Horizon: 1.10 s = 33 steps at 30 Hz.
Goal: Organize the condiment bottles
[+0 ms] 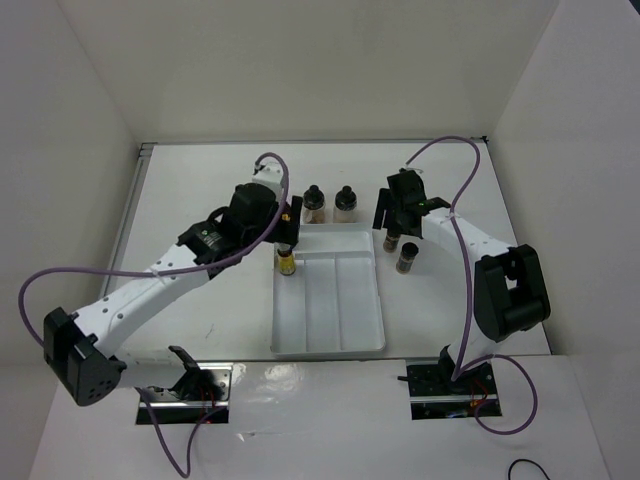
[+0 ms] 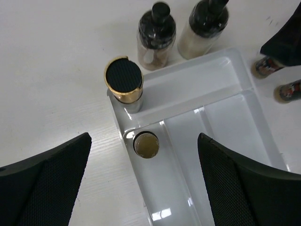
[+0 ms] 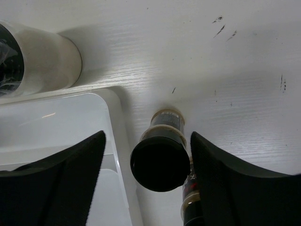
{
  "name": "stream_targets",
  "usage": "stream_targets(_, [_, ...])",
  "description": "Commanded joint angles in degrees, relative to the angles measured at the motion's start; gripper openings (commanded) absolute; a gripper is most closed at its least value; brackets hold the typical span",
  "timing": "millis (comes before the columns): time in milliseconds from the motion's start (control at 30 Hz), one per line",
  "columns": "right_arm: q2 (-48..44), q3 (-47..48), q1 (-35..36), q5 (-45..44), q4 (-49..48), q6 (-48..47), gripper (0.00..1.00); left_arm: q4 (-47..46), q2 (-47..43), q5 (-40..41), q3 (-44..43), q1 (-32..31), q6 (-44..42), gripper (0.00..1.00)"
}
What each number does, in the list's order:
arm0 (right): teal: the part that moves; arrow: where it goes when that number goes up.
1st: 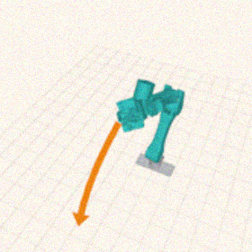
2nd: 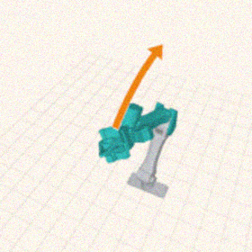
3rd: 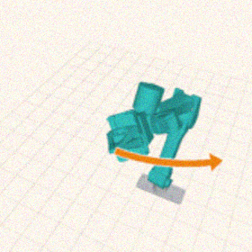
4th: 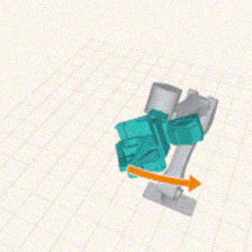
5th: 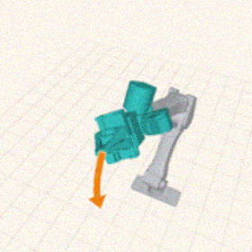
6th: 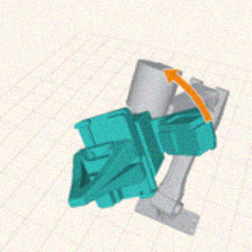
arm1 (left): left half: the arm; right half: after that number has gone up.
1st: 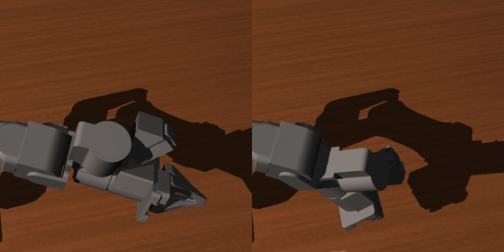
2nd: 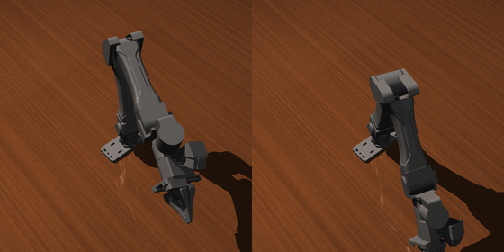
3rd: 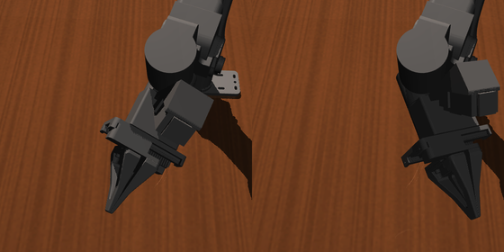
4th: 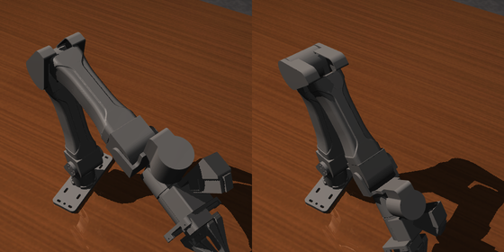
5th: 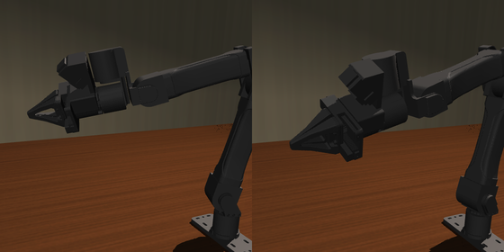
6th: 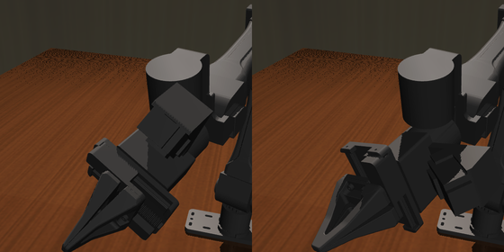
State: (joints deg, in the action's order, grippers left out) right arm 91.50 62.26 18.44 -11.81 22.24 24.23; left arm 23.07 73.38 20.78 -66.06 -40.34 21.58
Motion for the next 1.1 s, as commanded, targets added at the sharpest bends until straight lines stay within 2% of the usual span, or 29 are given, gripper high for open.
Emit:
stream_targets(0, [0.5,1.8,-0.3,-2.3,1.0,1.0,0.73,2.0,-2.9,1.5,-4.1,-0.3,0.9,1.00])
stream_targets(167, [1.0,1.8,-0.3,-2.3,1.5,1.5,0.69,2.6,-6.2,2.5,-5.7,-0.3,0.9,1.00])
stream_targets(233, [1.0,1.8,-0.3,-2.3,2.0,1.5,0.63,2.6,-6.8,3.1,-5.7,-0.3,0.9,1.00])
stream_targets(300, [1.0,1.8,-0.3,-2.3,2.0,2.1,0.63,3.2,-7.5,3.7,-5.2,-0.3,0.9,1.00])
stream_targets(367, [1.0,1.8,-0.3,-2.3,2.7,2.1,0.58,3.2,-8.5,3.7,-5.2,-0.3,0.9,1.00])
stream_targets(500, [1.6,1.8,-0.3,-2.9,3.2,2.6,0.38,3.2,-9.9,4.2,-4.1,-0.3,1.4,1.00])
stream_targets(533, [1.6,1.8,-0.3,-2.9,3.2,2.6,0.27,3.2,-10.6,4.2,-3.6,-0.3,1.4,1.00])
stream_targets(567, [1.6,1.8,-0.3,-2.9,3.2,2.6,0.21,3.2,-11.4,4.2,-3.5,-0.3,1.4,1.00])
stream_targets(767, [-0.3,7.8,1.7,-6.4,9.6,2.6,0.00,2.6,-14.2,4.2,-1.3,1.5,2.0,1.00])
stream_targets(900, [-4.7,10.5,2.4,-4.7,11.2,2.6,0.00,3.6,-14.2,7.6,-1.3,1.5,2.0,1.00])
stream_targets(1067, [-8.8,11.7,9.1,1.3,10.1,1.9,0.00,9.4,-13.6,14.0,-2.9,2.7,9.5,1.00])
